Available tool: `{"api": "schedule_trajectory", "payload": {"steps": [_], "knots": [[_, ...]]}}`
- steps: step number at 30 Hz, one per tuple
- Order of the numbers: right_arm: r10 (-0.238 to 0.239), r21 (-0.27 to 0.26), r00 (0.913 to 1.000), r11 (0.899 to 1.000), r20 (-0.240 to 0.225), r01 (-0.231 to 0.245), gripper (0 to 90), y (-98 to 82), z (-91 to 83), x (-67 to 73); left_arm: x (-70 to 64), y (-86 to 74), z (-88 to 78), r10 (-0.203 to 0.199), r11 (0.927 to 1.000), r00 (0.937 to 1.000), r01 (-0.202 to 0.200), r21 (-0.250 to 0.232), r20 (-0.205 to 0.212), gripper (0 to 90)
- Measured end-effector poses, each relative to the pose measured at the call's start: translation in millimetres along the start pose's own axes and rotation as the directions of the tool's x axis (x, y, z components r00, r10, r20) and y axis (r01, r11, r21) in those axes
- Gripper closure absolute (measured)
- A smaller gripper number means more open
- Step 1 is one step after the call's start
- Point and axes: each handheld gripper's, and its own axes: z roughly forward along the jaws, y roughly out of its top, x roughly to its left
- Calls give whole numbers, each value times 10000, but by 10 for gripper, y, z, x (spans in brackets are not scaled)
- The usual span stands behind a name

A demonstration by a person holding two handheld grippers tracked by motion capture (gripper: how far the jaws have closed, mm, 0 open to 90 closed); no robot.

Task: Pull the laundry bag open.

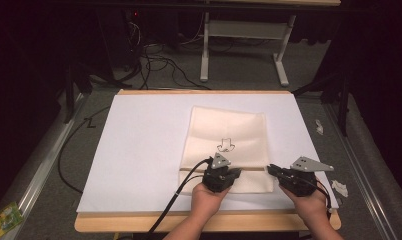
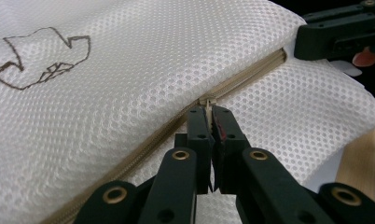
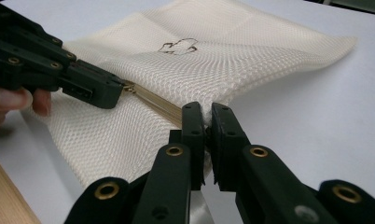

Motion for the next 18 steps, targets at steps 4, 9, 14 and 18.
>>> {"api": "schedule_trajectory", "payload": {"steps": [4, 9, 14, 18], "knots": [[133, -75, 9983, 9999, 567, -129, 863, 14, -7, -3, 234, -69, -161, -765, 9971, 9951, 763, -47, -619, 876], [1340, -326, 9861, 9908, 984, -1314, 861, -137, -162, -360, 634, -200, -545, -1231, 9919, 9817, 1266, 145, -1453, 875], [1777, -385, 9804, 9838, 845, -1750, 859, -197, -191, -494, 833, -239, -985, -643, 9964, 9829, 729, 438, -1726, 874], [1188, -119, 9866, 9929, 1118, -1182, 858, -149, -110, -363, 810, -448, -1048, 227, 9982, 9830, -123, 581, -1822, 873]]}}
